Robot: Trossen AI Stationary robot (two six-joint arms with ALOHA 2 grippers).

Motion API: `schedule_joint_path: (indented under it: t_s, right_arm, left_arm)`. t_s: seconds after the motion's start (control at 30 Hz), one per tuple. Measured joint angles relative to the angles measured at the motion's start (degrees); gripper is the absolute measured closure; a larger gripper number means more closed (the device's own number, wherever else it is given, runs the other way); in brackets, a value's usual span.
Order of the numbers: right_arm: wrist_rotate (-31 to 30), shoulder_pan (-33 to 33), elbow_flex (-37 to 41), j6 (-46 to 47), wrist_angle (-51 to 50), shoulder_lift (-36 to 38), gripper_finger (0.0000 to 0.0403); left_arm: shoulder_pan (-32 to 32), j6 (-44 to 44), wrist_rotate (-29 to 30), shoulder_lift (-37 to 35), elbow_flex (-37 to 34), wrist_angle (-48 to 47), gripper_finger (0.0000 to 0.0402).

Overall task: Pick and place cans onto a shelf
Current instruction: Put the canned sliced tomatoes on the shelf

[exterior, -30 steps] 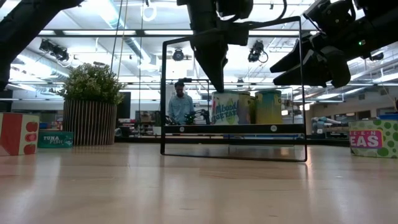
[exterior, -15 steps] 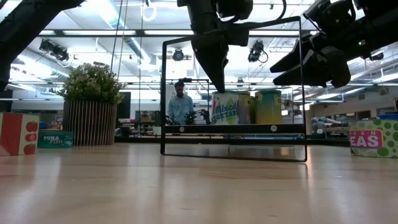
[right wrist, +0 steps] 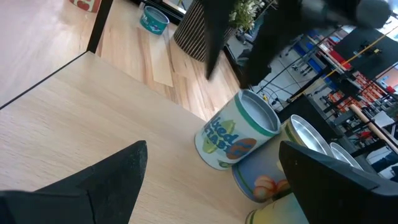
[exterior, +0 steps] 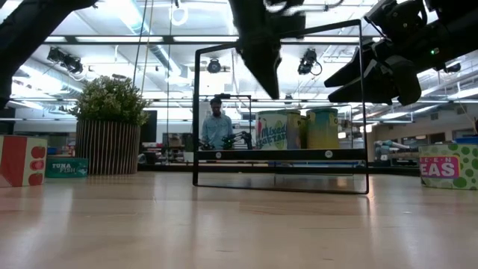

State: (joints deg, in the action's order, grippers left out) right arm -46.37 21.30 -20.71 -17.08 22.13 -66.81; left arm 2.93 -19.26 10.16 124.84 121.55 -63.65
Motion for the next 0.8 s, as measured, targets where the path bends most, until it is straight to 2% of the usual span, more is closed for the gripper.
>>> schedule_joint_path:
  t_s: [0.13,0.33,0.5,0.7,0.8]
  right_arm:
    - [0.00,0.00,0.00,0.00,0.00,0.00,0.0030]
    - [0.01,0.02,0.00,0.00,-0.06,0.00,0.0030]
    - [0.02,0.02,0.02,0.00,-1.22,0.00,0.0030]
    - [0.02,0.02,0.02,0.42,-1.57,0.00,0.0030]
    - [0.02,0.02,0.02,0.46,-1.52,0.00,0.0030]
  left_arm:
    - [-1.91,-0.37,-0.36,-0.05,5.22,-4.94,0.0241]
    - [-3.72,7.64,-0.46,-0.30,12.60,-17.13,0.0241]
    - [-6.65,15.20,-0.60,-2.23,12.88,-26.52,0.0241]
    - [-9.86,22.53,0.34,-7.22,12.50,-26.23,0.0241]
    - [-11.19,26.99,0.71,-10.57,9.18,-26.43,0.0242]
